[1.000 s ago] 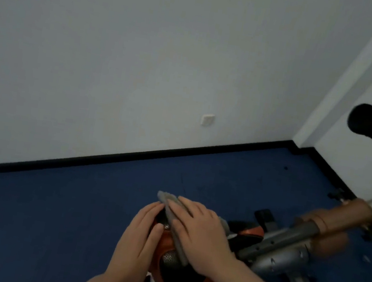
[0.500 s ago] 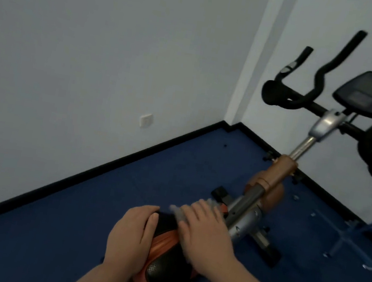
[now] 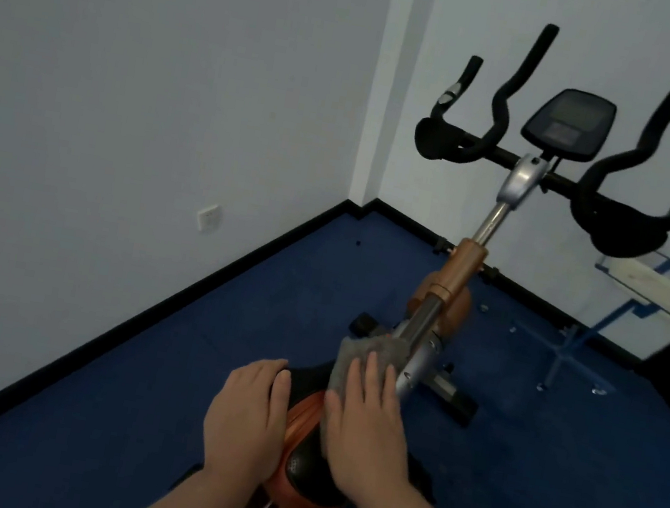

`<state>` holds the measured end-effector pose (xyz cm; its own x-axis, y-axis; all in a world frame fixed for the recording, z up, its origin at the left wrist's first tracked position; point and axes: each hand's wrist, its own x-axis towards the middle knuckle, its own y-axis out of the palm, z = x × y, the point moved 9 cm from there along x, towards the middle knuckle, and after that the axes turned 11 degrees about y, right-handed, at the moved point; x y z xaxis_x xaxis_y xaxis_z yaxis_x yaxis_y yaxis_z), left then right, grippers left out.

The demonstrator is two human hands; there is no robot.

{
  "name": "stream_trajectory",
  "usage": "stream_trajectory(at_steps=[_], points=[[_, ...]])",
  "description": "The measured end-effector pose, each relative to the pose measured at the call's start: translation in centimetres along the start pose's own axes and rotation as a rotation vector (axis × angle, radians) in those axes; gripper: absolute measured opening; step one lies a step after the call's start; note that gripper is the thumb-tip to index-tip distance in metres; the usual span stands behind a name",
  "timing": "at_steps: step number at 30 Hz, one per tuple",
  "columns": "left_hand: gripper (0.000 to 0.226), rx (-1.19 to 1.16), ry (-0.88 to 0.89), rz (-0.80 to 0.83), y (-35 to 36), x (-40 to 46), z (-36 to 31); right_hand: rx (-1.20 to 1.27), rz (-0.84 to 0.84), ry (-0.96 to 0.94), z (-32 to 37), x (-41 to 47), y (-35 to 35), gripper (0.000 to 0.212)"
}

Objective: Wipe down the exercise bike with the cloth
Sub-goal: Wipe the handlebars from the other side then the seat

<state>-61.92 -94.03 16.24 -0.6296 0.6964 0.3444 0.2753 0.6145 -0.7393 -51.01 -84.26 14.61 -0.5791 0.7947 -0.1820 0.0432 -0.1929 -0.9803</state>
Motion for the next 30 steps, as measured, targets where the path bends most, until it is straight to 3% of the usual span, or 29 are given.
stream_trajectory(at_steps=[4,9,11,13,19,25,30], points=[[0.062,-0.068,0.004,-0.006,0.0,-0.2,-0.1,0.215,0.051,0.215,-0.5,0.3,-1.0,0.063],[0.038,-0.255,-0.037,0.034,0.3,-0.6,1.1,0.151,-0.029,0.122,3.1,-6.0,-0.4,0.065],[0.043,-0.329,-0.020,0.079,0.3,-0.6,1.5,0.123,0.002,0.077,3.9,-7.1,-0.2,0.077],[0.046,-0.356,0.005,0.136,0.3,-0.6,1.6,0.102,0.024,0.087,3.0,-5.8,0.4,0.071],[0.047,-0.266,0.067,0.179,0.4,-0.7,1.2,0.222,0.013,0.256,1.4,-4.2,-0.6,0.063],[0.047,-0.232,0.099,0.176,0.4,-0.8,1.1,0.365,-0.019,0.189,0.8,-8.1,2.1,0.068],[0.044,-0.216,0.085,0.150,0.5,-0.7,1.1,0.552,0.070,0.431,-1.5,-2.6,0.6,0.065]])
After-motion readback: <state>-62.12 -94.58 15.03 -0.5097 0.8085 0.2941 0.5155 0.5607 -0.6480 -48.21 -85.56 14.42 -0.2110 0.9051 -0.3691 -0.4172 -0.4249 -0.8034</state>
